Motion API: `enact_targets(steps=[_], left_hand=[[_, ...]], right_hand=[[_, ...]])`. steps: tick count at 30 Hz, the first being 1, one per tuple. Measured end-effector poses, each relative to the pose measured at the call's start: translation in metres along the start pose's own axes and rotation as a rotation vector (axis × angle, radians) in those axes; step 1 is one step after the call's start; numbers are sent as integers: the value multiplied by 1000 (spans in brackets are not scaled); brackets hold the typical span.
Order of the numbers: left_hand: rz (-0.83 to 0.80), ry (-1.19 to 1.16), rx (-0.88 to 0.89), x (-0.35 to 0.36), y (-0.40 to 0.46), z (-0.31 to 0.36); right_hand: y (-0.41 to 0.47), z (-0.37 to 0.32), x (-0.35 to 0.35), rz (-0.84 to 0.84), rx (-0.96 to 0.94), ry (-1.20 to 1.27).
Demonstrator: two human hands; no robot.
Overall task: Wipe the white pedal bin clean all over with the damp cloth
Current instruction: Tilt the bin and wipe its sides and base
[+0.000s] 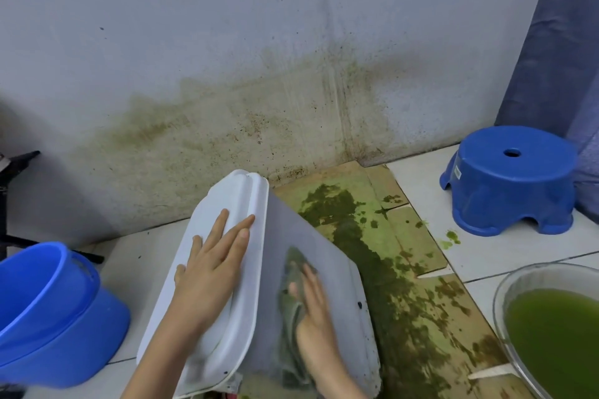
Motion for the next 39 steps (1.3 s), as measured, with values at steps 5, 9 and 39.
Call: enact_targets(steps=[5,9,39], left_hand=[[32,-5,-13,-7,1,-4],[26,-44,-19,-10,5,-8],[1,43,-24,-11,10,-9]], right_hand=[[71,-55,30,-114,-155,104],[149,-48,34,-102,-80,76],[-4,157,-71,202,496,-178]])
Point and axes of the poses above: each hand's wrist, its own y-axis towards the middle knuckle, its own x-axis out of the palm, z = x × y, the point moved 10 cm from there along y, towards the middle knuckle, and after that the axes turned 9 degrees about -x, right-handed, at the moved point
